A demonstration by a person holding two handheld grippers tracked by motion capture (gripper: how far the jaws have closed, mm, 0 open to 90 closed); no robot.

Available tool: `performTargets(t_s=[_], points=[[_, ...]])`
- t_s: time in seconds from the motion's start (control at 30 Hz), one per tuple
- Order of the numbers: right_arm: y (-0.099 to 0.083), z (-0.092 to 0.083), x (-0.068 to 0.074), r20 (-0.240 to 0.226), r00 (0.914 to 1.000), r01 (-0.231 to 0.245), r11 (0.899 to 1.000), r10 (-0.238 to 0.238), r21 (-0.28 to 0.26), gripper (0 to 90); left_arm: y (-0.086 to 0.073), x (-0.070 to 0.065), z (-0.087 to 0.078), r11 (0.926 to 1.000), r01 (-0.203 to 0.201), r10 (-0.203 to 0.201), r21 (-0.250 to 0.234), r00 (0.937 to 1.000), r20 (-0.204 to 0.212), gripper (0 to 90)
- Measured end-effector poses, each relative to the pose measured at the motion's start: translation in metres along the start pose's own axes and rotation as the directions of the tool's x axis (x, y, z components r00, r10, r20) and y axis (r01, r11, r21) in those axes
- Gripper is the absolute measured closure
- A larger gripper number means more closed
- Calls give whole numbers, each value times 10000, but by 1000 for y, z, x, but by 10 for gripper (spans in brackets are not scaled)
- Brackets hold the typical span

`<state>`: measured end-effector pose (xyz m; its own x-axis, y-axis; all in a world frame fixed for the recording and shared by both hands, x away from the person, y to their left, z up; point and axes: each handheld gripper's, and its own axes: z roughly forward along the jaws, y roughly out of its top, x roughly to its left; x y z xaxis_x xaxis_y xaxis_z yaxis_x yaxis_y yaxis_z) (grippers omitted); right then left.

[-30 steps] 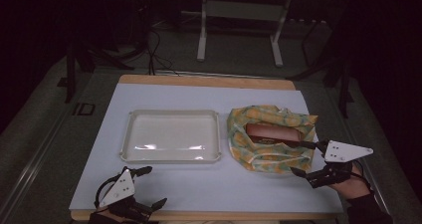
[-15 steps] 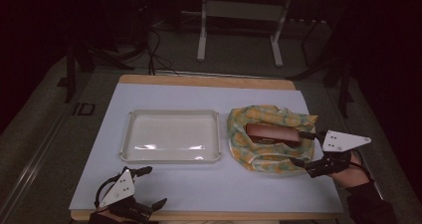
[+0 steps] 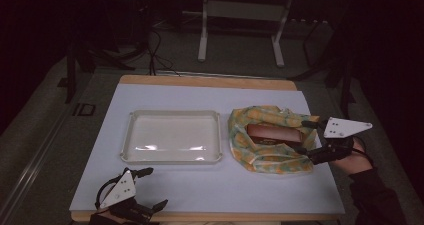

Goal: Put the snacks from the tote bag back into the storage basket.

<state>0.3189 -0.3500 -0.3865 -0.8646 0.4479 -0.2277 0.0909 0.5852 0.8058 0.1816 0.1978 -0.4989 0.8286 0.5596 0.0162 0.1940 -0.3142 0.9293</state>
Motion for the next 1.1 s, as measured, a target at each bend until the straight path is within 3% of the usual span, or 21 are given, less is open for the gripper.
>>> performTargets(t_s=[0.27, 0.5, 0.93, 1.1], points=[[-2, 2, -17, 199, 9996, -191, 9997, 188, 177, 200, 0, 0, 0, 10000, -21, 21, 6, 10000, 17, 0], [-8, 11, -32, 310, 9993, -251, 9972, 229, 710, 200, 0, 0, 1, 10000, -50, 50, 50, 10000, 67, 0], [-21, 35, -53, -103, 9973, -712, 9884, 732, 1344, 231, 0, 0, 2, 9999, -108, 107, 105, 9998, 143, 0], [-28, 48, -57, -327, 9976, -534, 9790, 610, 1967, 254, 0, 0, 2, 9999, -111, 110, 102, 9999, 125, 0]])
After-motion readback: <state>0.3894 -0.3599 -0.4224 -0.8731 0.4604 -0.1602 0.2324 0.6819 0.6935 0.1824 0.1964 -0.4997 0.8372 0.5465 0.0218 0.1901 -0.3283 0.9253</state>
